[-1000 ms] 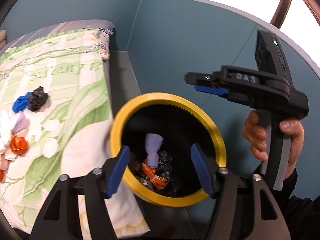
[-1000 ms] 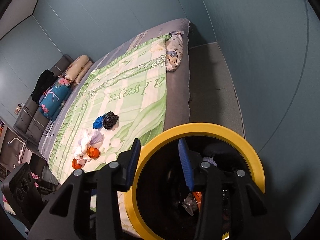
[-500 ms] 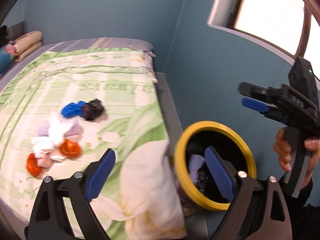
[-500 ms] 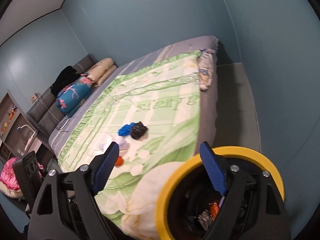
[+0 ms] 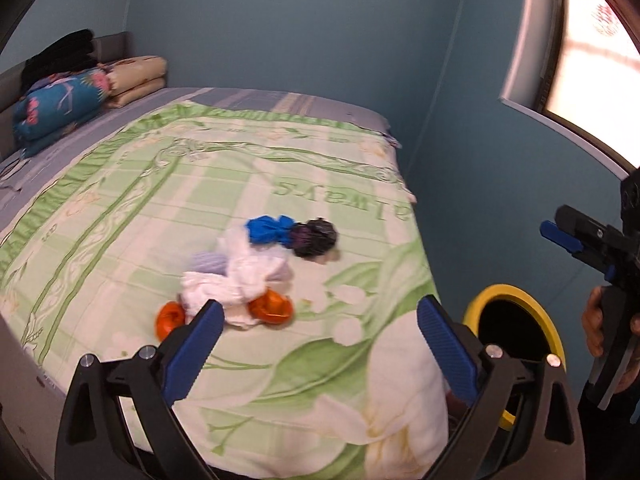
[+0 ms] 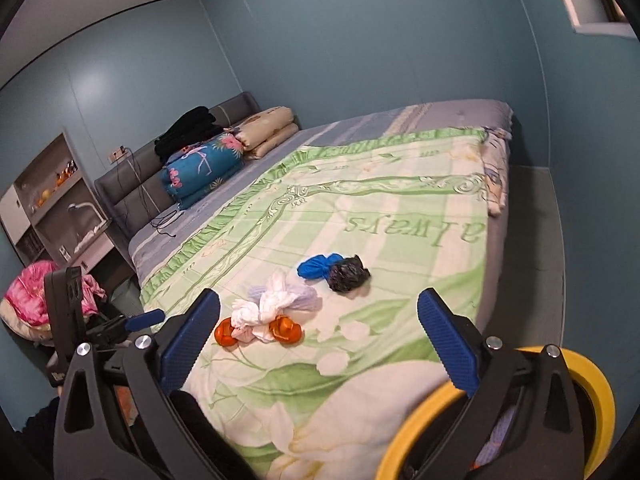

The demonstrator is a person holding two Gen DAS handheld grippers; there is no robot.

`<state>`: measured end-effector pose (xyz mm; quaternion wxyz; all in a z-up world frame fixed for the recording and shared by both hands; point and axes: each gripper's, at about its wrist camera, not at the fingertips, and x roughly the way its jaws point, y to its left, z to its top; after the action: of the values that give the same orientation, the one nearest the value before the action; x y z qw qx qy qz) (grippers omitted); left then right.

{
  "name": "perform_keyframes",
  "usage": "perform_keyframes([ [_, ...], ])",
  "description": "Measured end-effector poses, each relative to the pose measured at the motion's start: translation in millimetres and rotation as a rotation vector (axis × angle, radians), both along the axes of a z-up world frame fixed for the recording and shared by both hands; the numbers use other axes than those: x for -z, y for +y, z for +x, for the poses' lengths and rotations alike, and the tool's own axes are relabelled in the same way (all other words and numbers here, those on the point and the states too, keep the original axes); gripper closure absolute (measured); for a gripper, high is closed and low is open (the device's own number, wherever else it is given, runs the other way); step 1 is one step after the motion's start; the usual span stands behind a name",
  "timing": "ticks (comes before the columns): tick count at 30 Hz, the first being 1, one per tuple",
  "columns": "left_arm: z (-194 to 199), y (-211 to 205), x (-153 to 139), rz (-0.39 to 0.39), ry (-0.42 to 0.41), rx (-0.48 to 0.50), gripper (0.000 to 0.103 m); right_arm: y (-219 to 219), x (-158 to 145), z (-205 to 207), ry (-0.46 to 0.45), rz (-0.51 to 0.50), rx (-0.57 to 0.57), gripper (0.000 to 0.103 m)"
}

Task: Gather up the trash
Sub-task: 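Grasp an orange peel with the left tool while the right tool grasps another orange peel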

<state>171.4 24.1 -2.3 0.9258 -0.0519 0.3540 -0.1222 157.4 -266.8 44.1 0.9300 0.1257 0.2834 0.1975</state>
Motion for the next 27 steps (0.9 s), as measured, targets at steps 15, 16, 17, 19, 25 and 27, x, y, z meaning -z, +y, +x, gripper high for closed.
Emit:
perform_keyframes([
  [15,19.7,88.9,54.6,0.002,0.085,-0.183,0.009,97.0,51.1,42.9,-0.014,-0.187,-0.197,0.008],
  [16,22.4,92.9,60.2,-0.001,0.096,-0.191,0.009,102.6,55.9,46.4,-0.005,-0.198,-0.208,0.008],
  [17,25.1,98.4,66.9,-0.007,0.109,-0.199,0.009,107.9,60.7,49.9,0.001,-0.208,-0.217,0.008],
  [19,29.4,103.8,76.7,-0.013,0.130,-0.209,0.009,116.3,71.8,55.3,0.013,-0.223,-0.229,0.008],
  [25,43.8,122.7,106.1,-0.035,0.193,-0.242,0.009,148.3,107.7,73.8,0.061,-0.333,-0.263,0.008],
  [27,49.2,128.5,114.8,-0.039,0.214,-0.252,0.009,157.7,118.9,79.4,0.073,-0.365,-0.278,0.009],
])
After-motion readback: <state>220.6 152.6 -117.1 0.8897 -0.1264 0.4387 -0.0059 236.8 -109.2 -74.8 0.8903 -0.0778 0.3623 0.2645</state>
